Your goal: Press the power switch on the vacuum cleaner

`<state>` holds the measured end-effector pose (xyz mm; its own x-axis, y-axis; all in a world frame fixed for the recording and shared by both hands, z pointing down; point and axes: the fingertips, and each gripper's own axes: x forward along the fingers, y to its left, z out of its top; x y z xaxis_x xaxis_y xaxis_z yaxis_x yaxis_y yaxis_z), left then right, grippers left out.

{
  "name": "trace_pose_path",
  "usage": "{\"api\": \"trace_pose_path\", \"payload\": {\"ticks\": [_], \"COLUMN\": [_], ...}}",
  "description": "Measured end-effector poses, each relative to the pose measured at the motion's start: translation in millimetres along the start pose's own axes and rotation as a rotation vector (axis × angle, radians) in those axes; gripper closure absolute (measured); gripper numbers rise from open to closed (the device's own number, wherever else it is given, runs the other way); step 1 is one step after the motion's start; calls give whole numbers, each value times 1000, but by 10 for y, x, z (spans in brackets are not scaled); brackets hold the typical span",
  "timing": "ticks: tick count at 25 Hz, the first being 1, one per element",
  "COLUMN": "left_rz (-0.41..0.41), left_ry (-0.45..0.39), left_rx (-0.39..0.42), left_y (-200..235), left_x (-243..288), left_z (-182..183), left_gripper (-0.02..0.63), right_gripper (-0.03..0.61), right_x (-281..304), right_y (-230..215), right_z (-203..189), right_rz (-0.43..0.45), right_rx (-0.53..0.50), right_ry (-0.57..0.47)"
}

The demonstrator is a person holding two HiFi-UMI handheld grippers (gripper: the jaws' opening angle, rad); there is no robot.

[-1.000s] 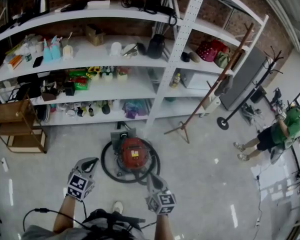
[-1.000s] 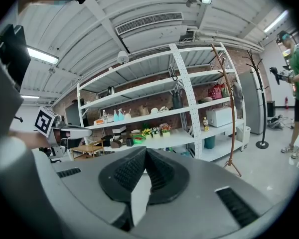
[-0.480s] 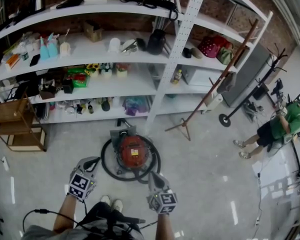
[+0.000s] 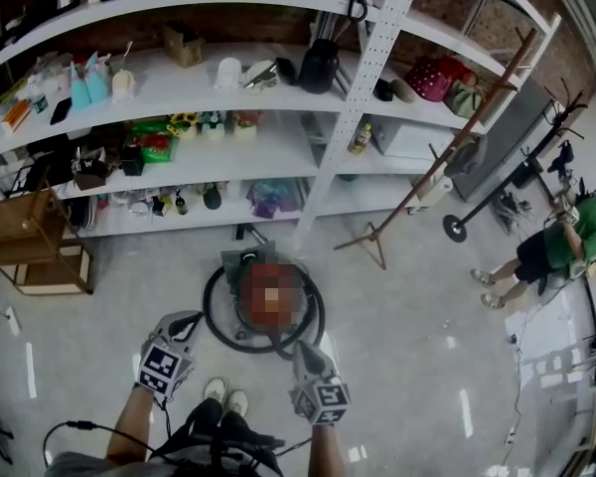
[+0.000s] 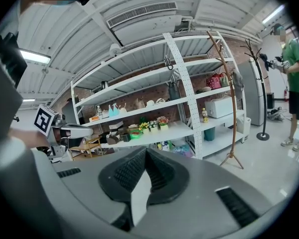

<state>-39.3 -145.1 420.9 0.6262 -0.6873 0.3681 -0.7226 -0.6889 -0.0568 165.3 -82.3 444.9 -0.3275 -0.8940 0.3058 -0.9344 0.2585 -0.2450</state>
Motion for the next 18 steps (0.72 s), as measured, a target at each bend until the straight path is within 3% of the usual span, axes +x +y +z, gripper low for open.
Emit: {"api": "trace_pose_path", "payload": {"ticks": [18], "left_rz": [-53], "left_ry": [78], "left_rx": [-35], "left_y": [328], "left_x": [572], "left_z": [-524], "left_gripper": [621], "right_gripper": [567], "right_x": [693], "right_y": [-230], "right_z": [-471], "right_rz": [-15], "right_rx": [28], "right_ry": [82]}}
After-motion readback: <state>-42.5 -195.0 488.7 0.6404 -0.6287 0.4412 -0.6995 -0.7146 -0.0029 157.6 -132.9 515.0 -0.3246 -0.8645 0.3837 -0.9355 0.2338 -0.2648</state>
